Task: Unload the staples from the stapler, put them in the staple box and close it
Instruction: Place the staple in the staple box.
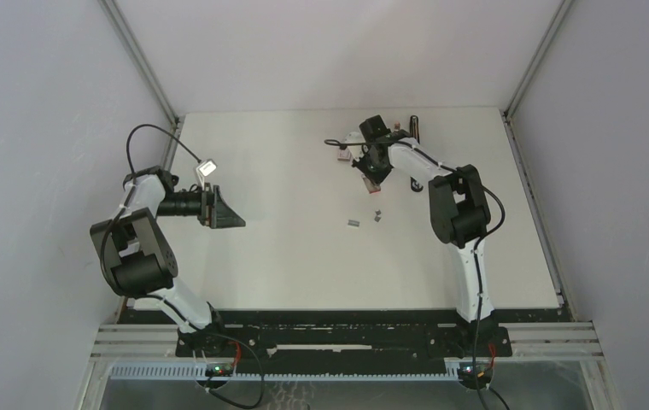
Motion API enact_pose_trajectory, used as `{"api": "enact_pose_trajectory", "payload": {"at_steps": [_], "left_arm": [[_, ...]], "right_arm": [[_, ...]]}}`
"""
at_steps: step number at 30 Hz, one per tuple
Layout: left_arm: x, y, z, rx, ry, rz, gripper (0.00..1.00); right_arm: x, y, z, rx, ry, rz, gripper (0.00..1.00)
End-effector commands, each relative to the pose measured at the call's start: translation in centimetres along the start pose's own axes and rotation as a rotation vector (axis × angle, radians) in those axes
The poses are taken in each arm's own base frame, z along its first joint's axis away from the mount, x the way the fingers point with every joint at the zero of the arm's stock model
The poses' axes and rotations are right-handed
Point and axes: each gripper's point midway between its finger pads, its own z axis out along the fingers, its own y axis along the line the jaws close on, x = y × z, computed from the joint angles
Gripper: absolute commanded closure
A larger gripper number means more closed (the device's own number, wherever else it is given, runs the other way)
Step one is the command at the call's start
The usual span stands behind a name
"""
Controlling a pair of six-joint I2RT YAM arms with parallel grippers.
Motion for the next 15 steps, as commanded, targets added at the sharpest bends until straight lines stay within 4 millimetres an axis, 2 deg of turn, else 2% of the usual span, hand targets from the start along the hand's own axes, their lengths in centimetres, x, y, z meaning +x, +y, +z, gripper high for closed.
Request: {"api": "enact_pose_trajectory", "payload": {"at_steps": [1, 8, 15], "left_arm": [[-2.0, -0.3, -0.6, 0.012, -0.052, 0.066, 0.0], [-2.0, -0.3, -0.5, 0.018, -0.049, 0.06, 0.0], [-2.0, -0.3, -0.5, 0.018, -0.05, 0.065, 0.0]], "right_arm": [[-3.2, -1.4, -2.8, 0.043, -0.12, -0.074, 1.0], [-4.0, -1.8, -4.3, 0.084, -0.131, -0.083, 0.98], [-2.9, -1.7, -2.6, 0.086, -0.042, -0.062, 0.88]]}}
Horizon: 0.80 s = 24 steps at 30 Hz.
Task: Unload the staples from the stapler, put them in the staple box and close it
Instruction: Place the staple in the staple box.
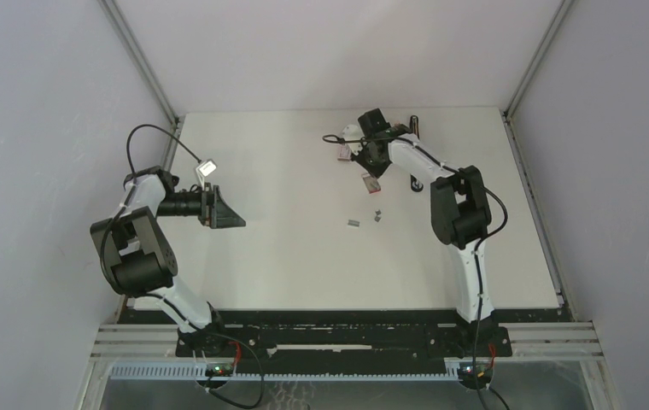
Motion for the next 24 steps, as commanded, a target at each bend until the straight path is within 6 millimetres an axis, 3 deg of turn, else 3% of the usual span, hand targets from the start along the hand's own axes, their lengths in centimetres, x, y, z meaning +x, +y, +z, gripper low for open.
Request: {"api": "enact_pose_trajectory", "payload": {"at_steps": [1, 8, 13, 24], "left_arm": [[-2.0, -0.4, -0.6, 0.005, -0.043, 0.062, 0.0], [-2.0, -0.3, -0.6, 0.007, -0.041, 0.058, 0.0], [-2.0, -0.3, -0.7, 0.006, -0.042, 0.062, 0.0], [-2.0, -0.3, -0.6, 0.009, -0.042, 0.058, 0.0]], "right_arm": [[-1.1, -0.5, -0.7, 0.027, -0.002, 0.003, 0.87], [-0.3, 1.1, 0.8, -0.012, 0.044, 0.003, 0.8], [0.1, 0.8, 1.4, -0.003, 0.062, 0.026, 0.77], [0.7, 0.8, 1.9, -0.015, 0.077, 0.037, 0.82]]}}
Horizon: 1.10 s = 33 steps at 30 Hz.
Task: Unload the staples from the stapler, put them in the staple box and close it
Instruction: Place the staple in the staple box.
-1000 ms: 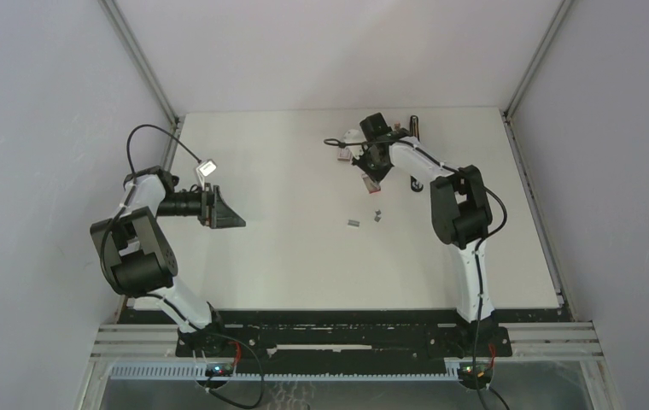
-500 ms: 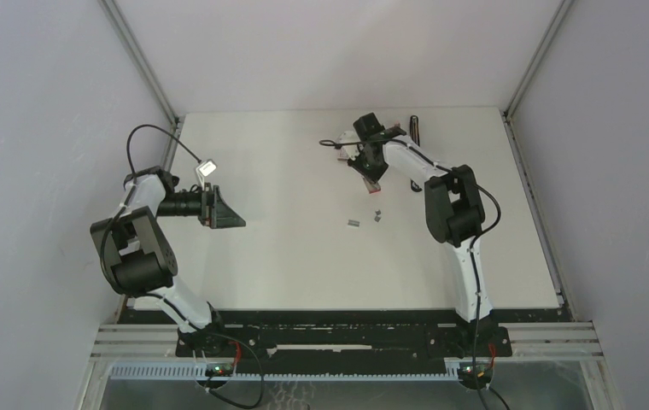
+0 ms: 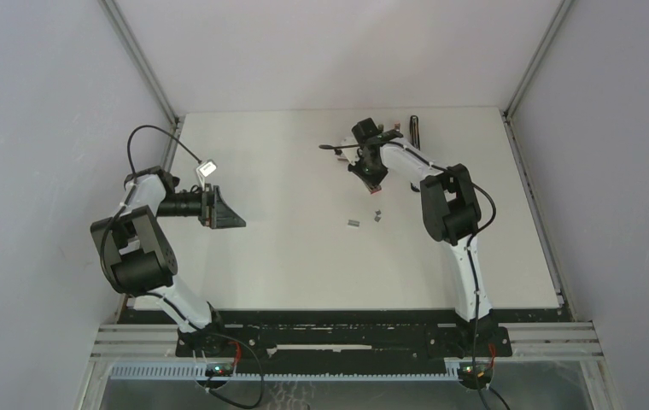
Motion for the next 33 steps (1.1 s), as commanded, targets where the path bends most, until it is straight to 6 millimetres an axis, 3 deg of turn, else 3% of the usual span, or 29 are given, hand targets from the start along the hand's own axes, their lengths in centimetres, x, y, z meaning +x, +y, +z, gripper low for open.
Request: {"api": "enact_pose_trajectory", "payload": {"at_steps": [1, 8, 14, 22, 33], "left_arm": [[-2.1, -0.3, -0.7, 0.001, -0.046, 0.075, 0.0], [-2.1, -0.3, -0.7, 0.002, -0.045, 0.076, 0.0], [-2.1, -0.3, -0.7, 0.002, -0.045, 0.073, 0.0], [-2.1, -0.3, -0.7, 0.003, -0.044, 0.074, 0.0], [-2.1, -0.3, -0.7, 0.004, -0.043, 0.074, 0.0]], "right_arm": [[-1.4, -0.9, -0.7, 0.026, -0.039, 0.02, 0.84], [-1.2, -1.0, -0.4, 0.041, -0.026, 0.009, 1.0], [-1.9, -0.7, -1.0, 0.043, -0.054, 0.004, 1.0], [-3.4, -1.1, -3.5, 0.047, -0.155, -0.065, 1.0], [-2.0, -0.3, -4.5, -0.019, -0.184, -0.286, 1.0]]}}
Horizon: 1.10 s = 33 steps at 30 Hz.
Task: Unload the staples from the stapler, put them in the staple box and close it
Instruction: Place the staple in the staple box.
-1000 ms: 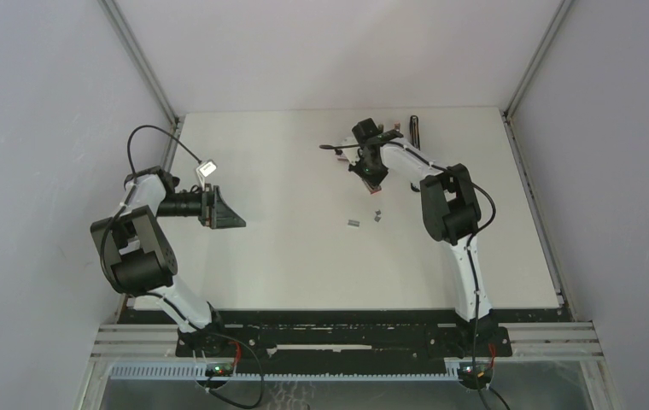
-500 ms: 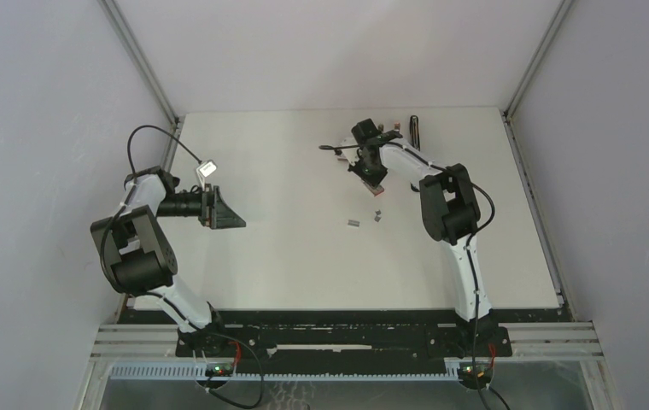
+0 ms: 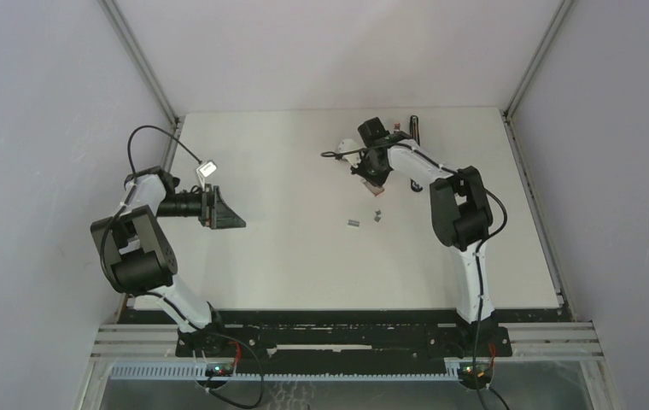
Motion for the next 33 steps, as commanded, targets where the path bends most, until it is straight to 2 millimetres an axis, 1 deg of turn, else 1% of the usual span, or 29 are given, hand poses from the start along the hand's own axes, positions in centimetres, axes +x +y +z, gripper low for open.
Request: {"api": "enact_pose_trajectory", "payload": {"at_steps": [1, 7, 14, 21, 24, 30, 33], "left_arm": [[-2.2, -0.3, -0.7, 0.0, -0.046, 0.079, 0.0], [-2.2, -0.2, -0.7, 0.0, -0.046, 0.076, 0.0], [-2.2, -0.2, -0.7, 0.001, -0.046, 0.079, 0.0], [-2.2, -0.2, -0.6, 0.002, -0.044, 0.076, 0.0], [-2.2, -0.1, -0.7, 0.002, -0.043, 0.075, 0.0], [-2.1, -0.1, -0.6, 0.002, -0.041, 0.073, 0.0], [-2.1, 0.0, -0.6, 0.001, -0.042, 0.073, 0.0]], "right_arm": [[-1.5, -0.4, -2.8, -0.002, -0.104, -0.146, 1.0], [-0.7, 0.6, -3.1, -0.044, -0.109, -0.279, 1.0], [-1.0, 0.9, -3.5, -0.054, -0.166, -0.416, 1.0], [-0.3, 0.7, -3.3, -0.033, -0.167, -0.59, 1.0], [0.0, 0.3, -3.1, -0.025, -0.162, -0.643, 1.0], [-0.1, -0.4, -3.2, -0.01, -0.172, -0.714, 1.0], [0.1, -0.5, -2.8, -0.007, -0.155, -0.756, 1.0]]}}
